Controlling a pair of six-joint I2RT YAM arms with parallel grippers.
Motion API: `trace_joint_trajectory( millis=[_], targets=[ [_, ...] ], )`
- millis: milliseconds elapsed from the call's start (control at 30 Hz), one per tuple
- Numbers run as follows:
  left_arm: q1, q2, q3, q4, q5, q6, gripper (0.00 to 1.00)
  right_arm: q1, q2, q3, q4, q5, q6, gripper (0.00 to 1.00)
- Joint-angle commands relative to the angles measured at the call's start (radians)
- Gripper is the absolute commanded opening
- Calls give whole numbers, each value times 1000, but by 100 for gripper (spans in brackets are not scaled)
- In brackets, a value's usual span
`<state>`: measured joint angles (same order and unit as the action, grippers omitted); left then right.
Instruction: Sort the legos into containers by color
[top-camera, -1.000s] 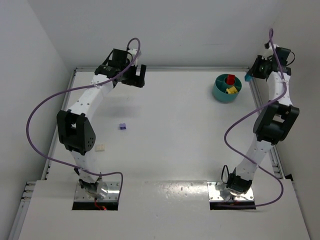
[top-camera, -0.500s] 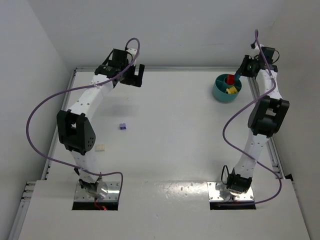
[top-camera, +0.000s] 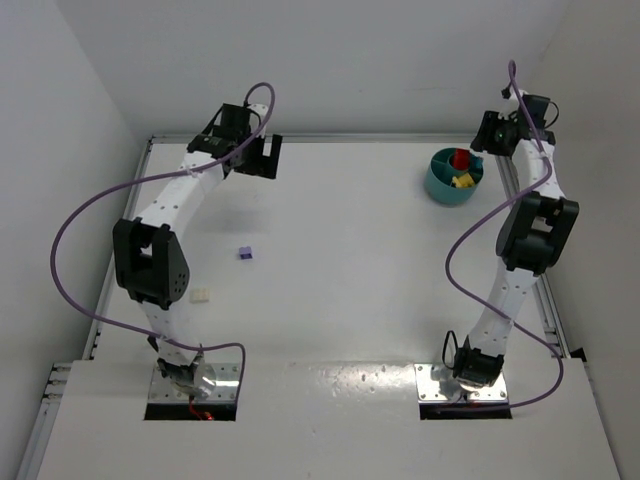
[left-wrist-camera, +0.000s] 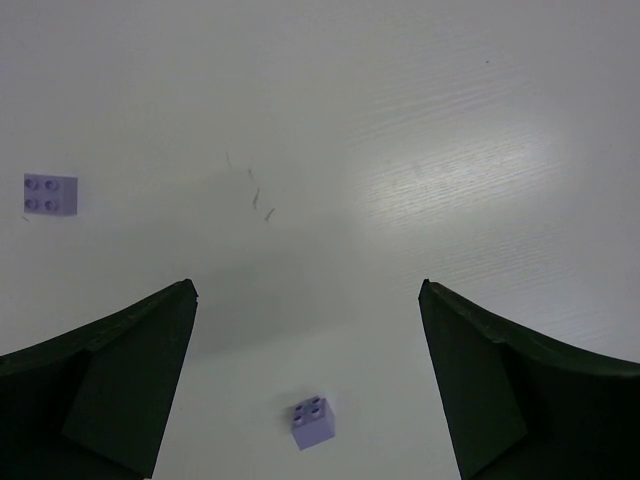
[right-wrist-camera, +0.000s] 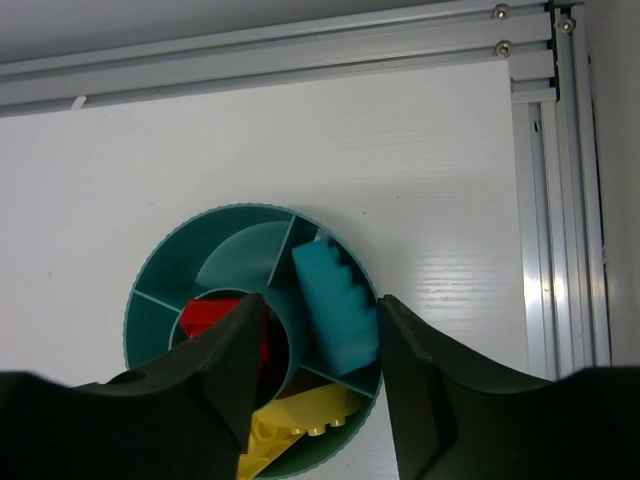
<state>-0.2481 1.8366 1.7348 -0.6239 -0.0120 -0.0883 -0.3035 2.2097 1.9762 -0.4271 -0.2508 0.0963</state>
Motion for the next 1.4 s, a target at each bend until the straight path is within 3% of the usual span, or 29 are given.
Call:
trace_joint_trajectory(
  millis=[0, 100, 167, 433, 467, 567, 700, 900, 1067, 1200, 1367],
  targets=[
    [56, -57, -53, 15, -14, -22, 100, 1, -37, -25, 17, 1, -7, 52],
    [99, -105, -107, -3, 19, -22, 100, 1, -48, -54, 8, -8, -7, 60],
    [124, -138, -171, -39, 43, -1, 100, 1, -88, -77, -1, -19, -18, 60],
    [332, -354, -447, -172, 187, 274, 100, 1, -231, -143, -47, -235, -90, 60],
    [349, -365, -461, -247, 210, 329, 100, 1, -241, -158, -58, -260, -90, 60],
    [400, -431, -546, -396, 244, 702, 97, 20, -275, -184, -67, -335, -127, 60],
    [400, -525, -635, -476, 222, 939, 95, 29, -285, -209, -88, -398, -142, 60],
    [273, -640, -854, -401, 211, 1091, 90, 69, -306, -244, -110, -449, -184, 61],
    [253, -660, -984, -263, 198, 1159, 86, 98, -335, -266, -139, -449, -204, 61],
    [300, -585, -1034, -146, 187, 1184, 82, 107, -346, -284, -139, -438, -213, 61],
    [348, -444, -974, -97, 198, 1193, 79, 126, -355, -293, -157, -427, -222, 62]
  ],
)
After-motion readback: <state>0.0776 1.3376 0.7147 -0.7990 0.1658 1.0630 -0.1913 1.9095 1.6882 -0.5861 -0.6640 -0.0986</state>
